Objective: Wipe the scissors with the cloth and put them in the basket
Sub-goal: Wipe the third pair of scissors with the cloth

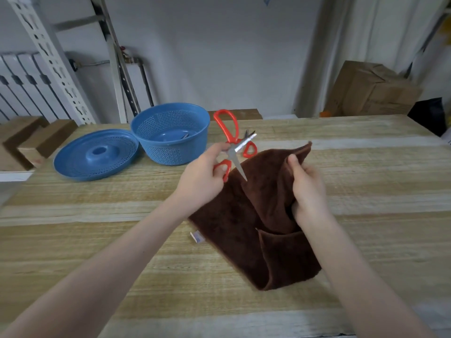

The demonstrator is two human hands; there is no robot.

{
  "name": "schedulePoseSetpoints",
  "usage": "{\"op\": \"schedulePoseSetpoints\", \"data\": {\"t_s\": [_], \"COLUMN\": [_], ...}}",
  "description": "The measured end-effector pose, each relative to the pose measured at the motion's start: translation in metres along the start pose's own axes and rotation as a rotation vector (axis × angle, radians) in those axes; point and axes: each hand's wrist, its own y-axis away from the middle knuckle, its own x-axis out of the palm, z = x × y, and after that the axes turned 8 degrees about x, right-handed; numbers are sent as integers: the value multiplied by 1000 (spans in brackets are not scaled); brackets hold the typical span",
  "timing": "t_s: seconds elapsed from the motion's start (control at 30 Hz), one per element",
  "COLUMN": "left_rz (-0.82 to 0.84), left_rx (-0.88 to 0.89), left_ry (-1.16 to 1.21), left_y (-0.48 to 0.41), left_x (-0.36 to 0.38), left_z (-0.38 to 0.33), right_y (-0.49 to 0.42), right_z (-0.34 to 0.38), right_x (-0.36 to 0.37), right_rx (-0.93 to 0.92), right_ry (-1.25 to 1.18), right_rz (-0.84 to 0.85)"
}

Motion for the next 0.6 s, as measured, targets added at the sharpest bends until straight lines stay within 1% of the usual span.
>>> {"op": "schedulePoseSetpoints", "data": {"t_s": [0.1,0.23,0.4,0.47,0.5,0.6], "left_rz": [79,135,193,201,197,193], "left_rx": [33,99,191,228,238,237], "left_ry": [-15,-79,-132,-170,-182,-173], "left_y": [3,6,6,6,6,7], "left_x": [-2,-8,-12,-13,-15,-14], "left_z": [2,3,-2,-2,-1,-1], "right_y": [-2,-9,-10,-9,-9,-7], "right_z": [11,18,25,25,23,14], "right_x": [1,5,14,16,18,21], "right_rx": [38,64,0,-45,-79,-196], "right_ry": [-118,-221,-246,-197,-134,180], "right_rz": [-60,-60,-45,-12,6,60]}}
